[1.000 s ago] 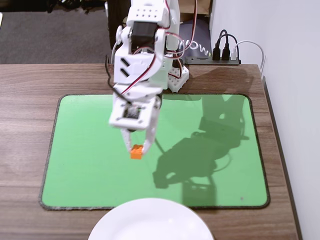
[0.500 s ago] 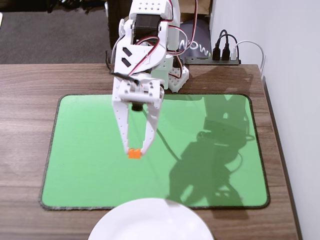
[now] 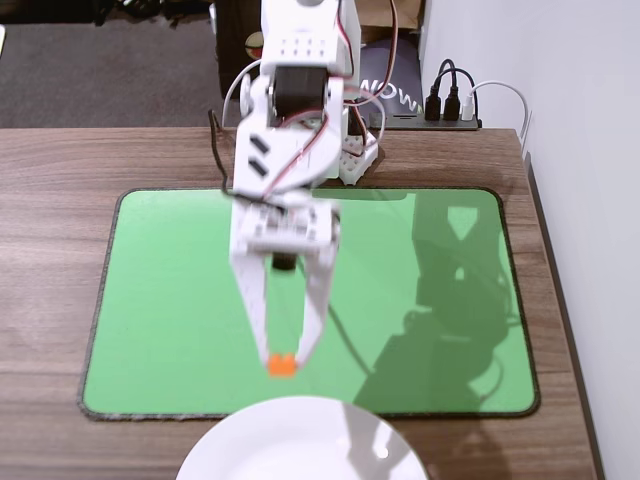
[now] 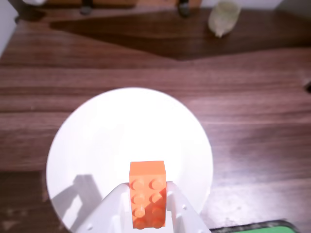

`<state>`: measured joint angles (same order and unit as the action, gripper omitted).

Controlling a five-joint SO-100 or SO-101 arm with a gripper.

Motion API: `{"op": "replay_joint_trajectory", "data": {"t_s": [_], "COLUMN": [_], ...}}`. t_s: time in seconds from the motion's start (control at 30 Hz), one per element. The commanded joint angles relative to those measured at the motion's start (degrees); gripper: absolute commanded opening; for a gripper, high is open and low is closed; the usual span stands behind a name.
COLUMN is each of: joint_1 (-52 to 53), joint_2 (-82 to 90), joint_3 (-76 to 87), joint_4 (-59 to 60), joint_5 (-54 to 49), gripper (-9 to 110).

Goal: Grasp a lego block and put it on the plate.

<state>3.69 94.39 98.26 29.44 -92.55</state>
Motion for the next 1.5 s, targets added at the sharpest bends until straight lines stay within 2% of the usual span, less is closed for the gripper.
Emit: {"op": "replay_joint_trajectory", "data": {"t_s": [0.0,0.3,0.47,0.7,1.17,1.47], "joint_1": [-0.3,-1.3,-3.2,-4.5,-2.3,-1.8], "joint_2": [-4.8,-17.8,-23.3,-27.9,-33.8,-33.5], "joint_3": [-6.6,-21.4,-29.5,-31.1,-37.8,-38.3], "joint_4": [0.5,7.9,17.5,20.7,24.0,25.2], "joint_5": [1.8,11.5,23.9,34.5,40.0,33.4], "gripper": [4,4,4,4,4,4]}}
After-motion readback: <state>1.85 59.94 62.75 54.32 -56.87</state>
